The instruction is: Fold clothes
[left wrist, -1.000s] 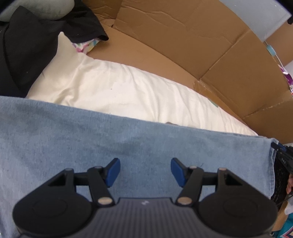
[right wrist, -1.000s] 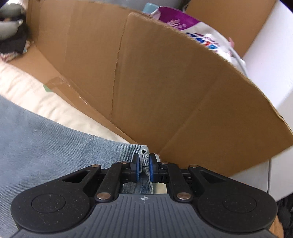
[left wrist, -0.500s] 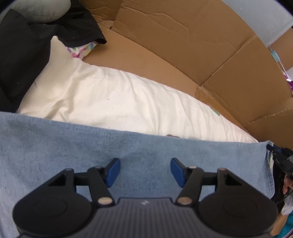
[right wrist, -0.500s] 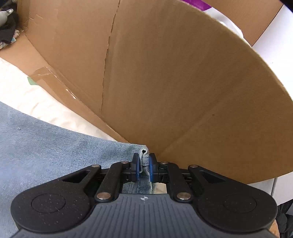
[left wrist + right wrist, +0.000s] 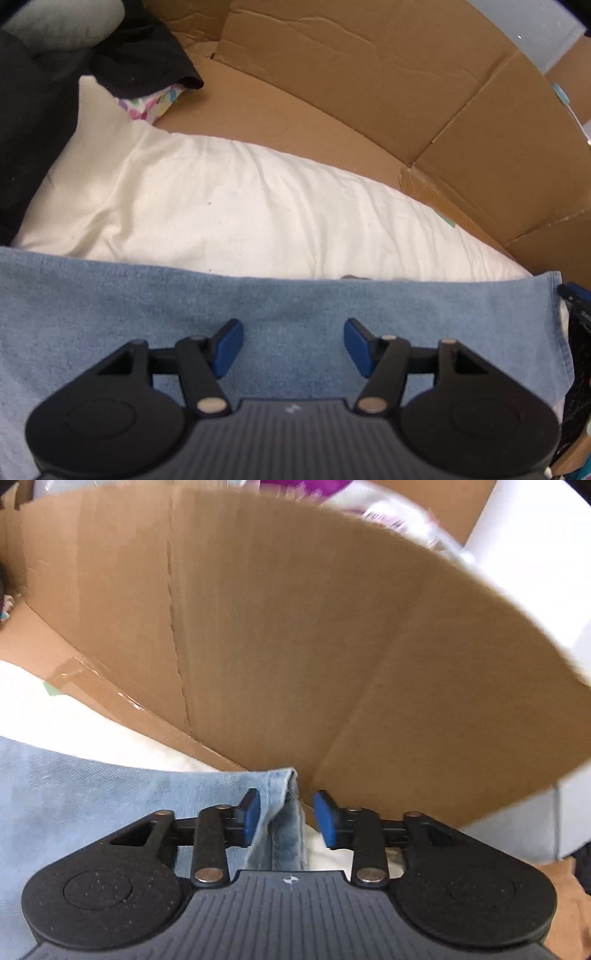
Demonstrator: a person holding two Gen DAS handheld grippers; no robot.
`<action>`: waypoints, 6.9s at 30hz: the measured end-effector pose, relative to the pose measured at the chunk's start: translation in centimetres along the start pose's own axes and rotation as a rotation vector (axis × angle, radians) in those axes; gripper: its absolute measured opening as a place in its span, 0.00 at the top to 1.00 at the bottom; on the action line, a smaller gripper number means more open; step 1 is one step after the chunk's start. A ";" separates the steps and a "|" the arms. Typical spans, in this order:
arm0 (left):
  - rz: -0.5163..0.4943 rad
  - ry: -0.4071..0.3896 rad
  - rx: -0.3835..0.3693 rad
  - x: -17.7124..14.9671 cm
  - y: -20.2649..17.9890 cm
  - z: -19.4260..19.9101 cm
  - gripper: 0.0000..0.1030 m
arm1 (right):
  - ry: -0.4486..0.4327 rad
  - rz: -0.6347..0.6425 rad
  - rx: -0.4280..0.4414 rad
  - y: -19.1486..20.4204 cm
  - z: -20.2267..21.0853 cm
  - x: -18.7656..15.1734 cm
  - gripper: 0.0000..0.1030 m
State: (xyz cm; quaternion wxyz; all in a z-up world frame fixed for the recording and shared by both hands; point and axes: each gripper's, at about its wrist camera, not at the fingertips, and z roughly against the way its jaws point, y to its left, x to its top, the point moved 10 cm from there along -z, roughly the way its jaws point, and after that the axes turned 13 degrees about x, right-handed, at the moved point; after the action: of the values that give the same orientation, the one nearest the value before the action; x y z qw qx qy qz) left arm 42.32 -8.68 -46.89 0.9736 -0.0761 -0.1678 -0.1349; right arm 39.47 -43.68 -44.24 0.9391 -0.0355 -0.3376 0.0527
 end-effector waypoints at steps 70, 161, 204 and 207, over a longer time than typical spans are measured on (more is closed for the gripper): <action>-0.148 0.028 -0.053 -7.8 -4.4 5.1 0.39 | -0.156 -0.490 -0.082 0.0 10.1 -9.9 0.73; -0.813 -0.197 -0.163 -16.9 -25.1 6.9 0.95 | -0.002 -0.412 0.220 4.9 9.8 -15.7 0.64; -0.764 -0.166 -0.132 -15.2 -18.9 10.8 0.68 | -0.016 -0.495 0.359 6.2 13.5 -11.3 0.64; -0.727 -0.170 -0.092 -14.1 -15.7 11.7 0.66 | -0.035 -0.468 0.395 7.4 14.6 -9.7 0.64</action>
State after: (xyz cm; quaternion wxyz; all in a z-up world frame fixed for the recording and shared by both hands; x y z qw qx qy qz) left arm 21.42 -18.01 -39.29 0.8403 -0.0660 -0.2580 -0.4722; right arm 22.15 -37.09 -39.88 0.9086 0.2276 -0.3359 -0.0996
